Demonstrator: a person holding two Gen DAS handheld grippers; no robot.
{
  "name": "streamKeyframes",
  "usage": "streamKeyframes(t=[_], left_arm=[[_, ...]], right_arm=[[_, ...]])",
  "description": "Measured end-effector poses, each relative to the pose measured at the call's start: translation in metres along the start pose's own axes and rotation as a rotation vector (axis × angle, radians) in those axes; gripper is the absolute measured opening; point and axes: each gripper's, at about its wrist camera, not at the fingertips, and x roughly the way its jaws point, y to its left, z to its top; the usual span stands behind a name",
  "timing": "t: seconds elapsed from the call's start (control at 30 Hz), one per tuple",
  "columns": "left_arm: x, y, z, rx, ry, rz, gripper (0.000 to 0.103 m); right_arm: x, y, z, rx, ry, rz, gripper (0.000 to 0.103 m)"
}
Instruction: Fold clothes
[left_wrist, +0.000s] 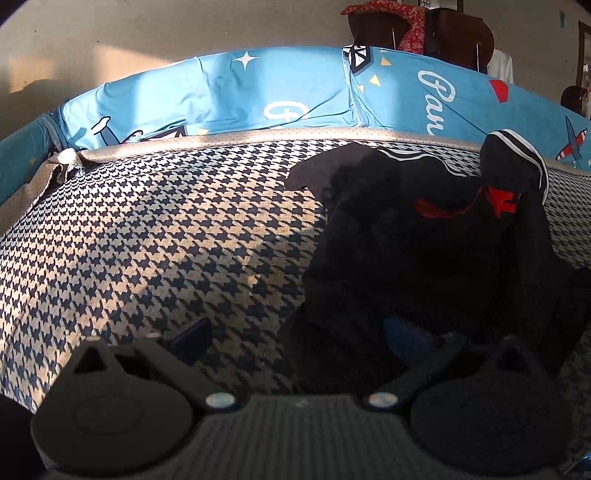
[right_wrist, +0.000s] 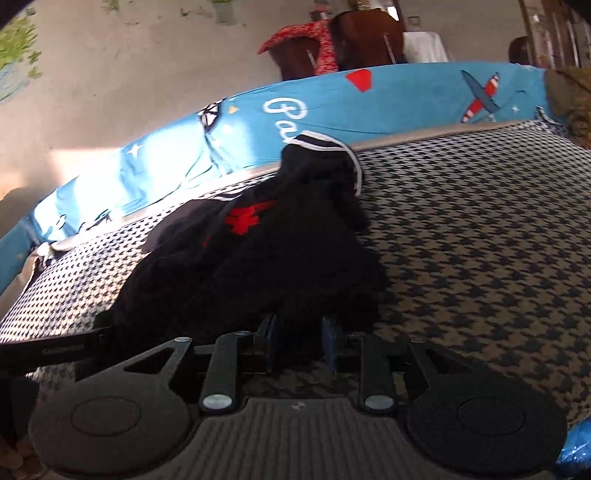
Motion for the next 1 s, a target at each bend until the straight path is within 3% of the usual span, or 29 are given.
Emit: streamKeyframes(t=[0.1,0.33,0.5,0.53,0.6,0.63,0.83,1.0], left_arm=[[0.002,-0.001,-0.001,-0.003,0.007,-0.008,0.103],[0.006,-0.003,-0.002,-0.009,0.023,-0.022,0.103],[0.01,-0.001,-0.002,-0.027,0.038,-0.022,0.103],[0.01,0.0,-0.002,-0.031,0.042,-0.022,0.103],[0.012,0.0,-0.002,-0.035,0.048,-0.02,0.103],[0.012,0.0,-0.002,-0.037,0.05,-0.019,0.103],[0.013,-0.002,-0.002,-0.029,0.049,-0.013,0.103],[0.012,-0.003,-0.002,-0.027,0.043,-0.015,0.103]], right_arm=[[0.005,-0.013,0.004,0.042,-0.017,-0.057,0.036],[0.029,-0.035,0.015,0.196,-0.005,-0.037,0.055],[0.051,-0.041,0.014,0.273,0.012,0.002,0.055],[0.053,-0.039,0.014,0.267,0.006,0.003,0.054],[0.056,-0.034,0.013,0.225,0.006,-0.008,0.033],[0.058,-0.031,0.013,0.21,0.02,0.003,0.017],[0.037,-0.016,0.011,0.106,-0.044,-0.03,0.011],[0.002,-0.015,0.009,0.055,-0.121,-0.136,0.011]])
